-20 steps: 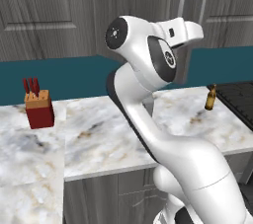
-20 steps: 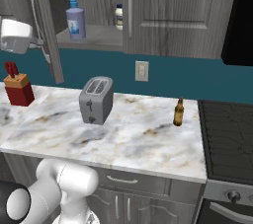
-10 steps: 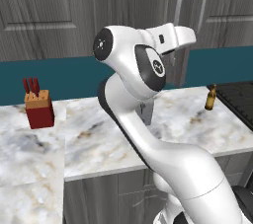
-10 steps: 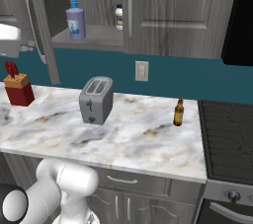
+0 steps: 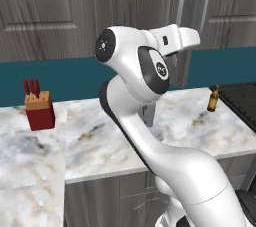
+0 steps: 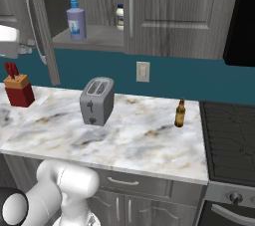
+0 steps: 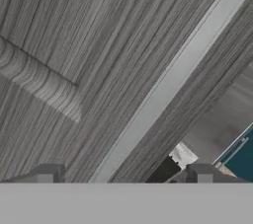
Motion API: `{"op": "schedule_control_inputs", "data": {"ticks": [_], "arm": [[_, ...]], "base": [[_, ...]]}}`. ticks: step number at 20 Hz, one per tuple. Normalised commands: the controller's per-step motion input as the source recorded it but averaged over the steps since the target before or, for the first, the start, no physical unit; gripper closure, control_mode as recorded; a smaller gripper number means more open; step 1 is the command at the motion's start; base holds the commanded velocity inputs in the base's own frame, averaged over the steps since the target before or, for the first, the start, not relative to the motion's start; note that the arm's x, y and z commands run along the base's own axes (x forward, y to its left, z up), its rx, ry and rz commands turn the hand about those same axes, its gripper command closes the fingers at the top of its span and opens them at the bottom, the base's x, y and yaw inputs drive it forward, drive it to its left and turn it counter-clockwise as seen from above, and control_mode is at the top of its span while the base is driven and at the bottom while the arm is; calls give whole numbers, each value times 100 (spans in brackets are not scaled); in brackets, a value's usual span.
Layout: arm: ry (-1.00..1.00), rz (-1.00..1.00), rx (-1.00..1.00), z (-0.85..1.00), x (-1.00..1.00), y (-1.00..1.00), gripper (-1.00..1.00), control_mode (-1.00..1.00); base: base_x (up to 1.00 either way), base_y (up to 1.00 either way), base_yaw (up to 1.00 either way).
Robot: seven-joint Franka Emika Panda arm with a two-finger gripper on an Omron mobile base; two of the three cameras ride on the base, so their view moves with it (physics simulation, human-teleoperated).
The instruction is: Pick the soap dispenser and soap dispenser from the cabinet and place them on the counter.
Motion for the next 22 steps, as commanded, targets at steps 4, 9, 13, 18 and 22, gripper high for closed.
{"op": "schedule_control_inputs", "data": {"ticks": [4,9,13,18,22], "arm": [[-7,1,11,14,-42,-12,-100,-100],[0,2,10,19,-26,-22,-100,-100],[6,6,6,8,-6,-30,-100,-100],[1,6,15,0,-26,-26,-100,-100],[0,5,22,-1,-36,-25,-100,-100]], "base": [[0,0,0],[0,0,0],[0,0,0],[0,0,0],[0,0,0]]}}
